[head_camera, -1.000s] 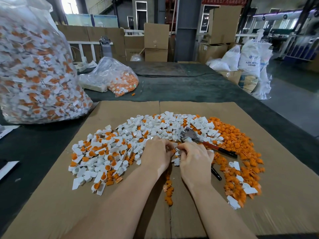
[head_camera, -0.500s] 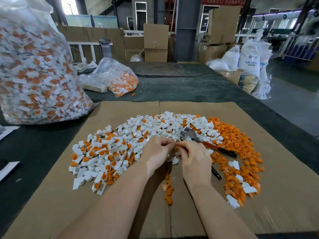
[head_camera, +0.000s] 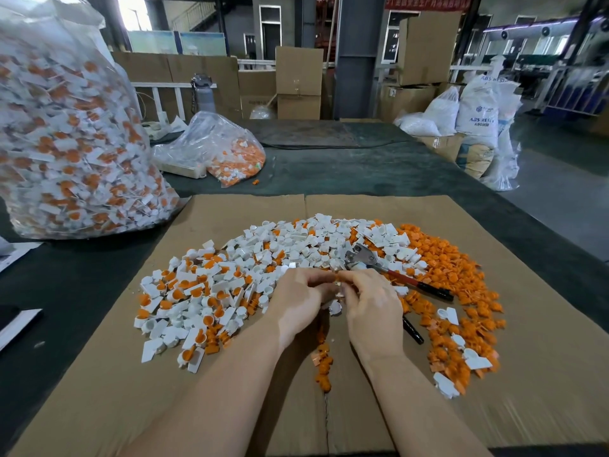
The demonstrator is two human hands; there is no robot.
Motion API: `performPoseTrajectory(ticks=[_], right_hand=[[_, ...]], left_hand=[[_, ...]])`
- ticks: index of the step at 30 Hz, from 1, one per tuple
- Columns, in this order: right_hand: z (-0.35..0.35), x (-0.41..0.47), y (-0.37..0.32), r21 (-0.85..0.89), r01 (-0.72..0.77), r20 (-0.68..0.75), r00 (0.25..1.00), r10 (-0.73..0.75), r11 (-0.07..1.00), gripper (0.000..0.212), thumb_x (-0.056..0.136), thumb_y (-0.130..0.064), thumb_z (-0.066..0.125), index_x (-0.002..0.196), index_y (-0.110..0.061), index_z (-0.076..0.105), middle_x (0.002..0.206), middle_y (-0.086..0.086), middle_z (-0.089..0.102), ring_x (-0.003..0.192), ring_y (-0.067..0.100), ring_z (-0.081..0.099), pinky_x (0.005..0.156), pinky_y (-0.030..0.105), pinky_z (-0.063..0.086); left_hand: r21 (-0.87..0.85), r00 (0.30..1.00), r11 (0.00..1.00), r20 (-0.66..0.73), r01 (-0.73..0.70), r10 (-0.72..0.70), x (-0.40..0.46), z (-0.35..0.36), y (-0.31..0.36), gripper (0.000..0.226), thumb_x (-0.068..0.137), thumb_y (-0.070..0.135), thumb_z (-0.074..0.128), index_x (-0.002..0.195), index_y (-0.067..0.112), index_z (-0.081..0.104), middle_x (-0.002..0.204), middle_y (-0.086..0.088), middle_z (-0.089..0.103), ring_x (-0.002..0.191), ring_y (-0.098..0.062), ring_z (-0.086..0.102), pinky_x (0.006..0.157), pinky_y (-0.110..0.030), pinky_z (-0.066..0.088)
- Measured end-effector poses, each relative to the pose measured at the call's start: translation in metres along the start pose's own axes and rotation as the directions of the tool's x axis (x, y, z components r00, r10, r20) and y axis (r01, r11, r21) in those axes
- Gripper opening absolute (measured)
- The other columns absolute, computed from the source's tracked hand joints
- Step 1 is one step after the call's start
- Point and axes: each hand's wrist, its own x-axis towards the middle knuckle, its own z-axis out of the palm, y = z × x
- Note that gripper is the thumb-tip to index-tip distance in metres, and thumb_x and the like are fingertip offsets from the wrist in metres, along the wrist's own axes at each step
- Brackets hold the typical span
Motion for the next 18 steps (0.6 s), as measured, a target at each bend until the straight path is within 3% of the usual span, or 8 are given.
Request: performPoseTrajectory(ticks=[2, 5, 8, 11, 13, 15, 18], right_hand=[[0.001, 0.000, 0.001, 0.014, -0.018, -0.020, 1.000, 0.018, 1.000, 0.014, 0.081, 0.004, 0.065, 0.092, -0.003, 0.071, 0.086, 0.008, 0.068, 0.084, 0.024, 0.063, 0.077, 0.042, 0.054], [0.002, 0.000, 0.003, 0.032, -0.041, -0.014, 0.999, 0.041, 0.999, 0.011, 0.085, 0.002, 0.062, 0.090, -0.005, 0.068, 0.086, 0.006, 0.066, 0.083, 0.022, 0.059, 0.075, 0.038, 0.051], [0.003, -0.001, 0.002, 0.042, -0.079, -0.017, 0.997, 0.079, 0.996, 0.009, 0.089, -0.003, 0.057, 0.090, -0.008, 0.065, 0.085, 0.002, 0.064, 0.082, 0.019, 0.056, 0.074, 0.034, 0.047], [0.003, -0.001, 0.002, 0.044, -0.086, -0.023, 0.996, 0.087, 0.995, 0.009, 0.090, -0.004, 0.056, 0.092, -0.009, 0.063, 0.085, 0.000, 0.063, 0.080, 0.017, 0.055, 0.073, 0.034, 0.047], [0.002, -0.001, 0.001, 0.054, -0.070, -0.004, 0.998, 0.070, 0.996, 0.010, 0.090, -0.004, 0.055, 0.094, -0.009, 0.064, 0.087, 0.001, 0.064, 0.082, 0.016, 0.055, 0.075, 0.030, 0.046], [0.001, -0.001, 0.000, 0.070, -0.051, 0.025, 0.998, 0.050, 0.996, 0.012, 0.091, -0.004, 0.056, 0.098, -0.008, 0.065, 0.091, 0.001, 0.064, 0.087, 0.015, 0.055, 0.078, 0.024, 0.044], [0.000, -0.001, -0.001, 0.103, -0.061, 0.066, 0.996, 0.054, 0.993, 0.014, 0.090, -0.006, 0.057, 0.101, -0.007, 0.067, 0.093, 0.003, 0.065, 0.092, 0.015, 0.058, 0.082, 0.026, 0.047]], left_hand=[[0.214, 1.000, 0.977, -0.026, -0.011, 0.017, -0.001, 0.001, -0.003, 0.022, 0.093, 0.024, 0.058, 0.112, 0.024, 0.068, 0.110, 0.007, 0.067, 0.097, -0.007, 0.059, 0.083, -0.018, 0.043], [0.571, 0.992, 0.819, -0.060, -0.058, 0.112, -0.003, 0.003, -0.007, 0.021, 0.090, 0.040, 0.057, 0.105, 0.032, 0.070, 0.109, 0.007, 0.064, 0.105, -0.015, 0.053, 0.095, -0.038, 0.040], [0.673, 0.988, 0.736, -0.043, -0.081, 0.148, -0.004, 0.004, -0.010, 0.025, 0.087, 0.052, 0.055, 0.103, 0.038, 0.069, 0.109, 0.009, 0.057, 0.107, -0.015, 0.045, 0.090, -0.037, 0.035], [0.586, 0.980, 0.799, -0.039, -0.135, 0.194, -0.006, 0.006, -0.013, 0.015, 0.086, 0.047, 0.060, 0.085, 0.033, 0.066, 0.098, 0.010, 0.059, 0.098, -0.013, 0.048, 0.085, -0.035, 0.036], [0.398, 0.980, 0.906, -0.068, -0.145, 0.186, -0.008, 0.007, -0.015, 0.016, 0.085, 0.039, 0.064, 0.073, 0.031, 0.058, 0.084, 0.013, 0.063, 0.085, -0.008, 0.057, 0.079, -0.028, 0.043], [0.205, 0.984, 0.973, -0.118, -0.110, 0.136, -0.011, 0.006, -0.016, 0.016, 0.087, 0.032, 0.064, 0.073, 0.031, 0.057, 0.074, 0.015, 0.066, 0.074, 0.000, 0.061, 0.069, -0.016, 0.047], [0.154, 0.973, 0.984, -0.198, -0.087, 0.117, -0.009, 0.004, -0.018, 0.008, 0.089, 0.030, 0.062, 0.081, 0.029, 0.059, 0.074, 0.016, 0.062, 0.071, 0.002, 0.058, 0.060, -0.007, 0.040]])
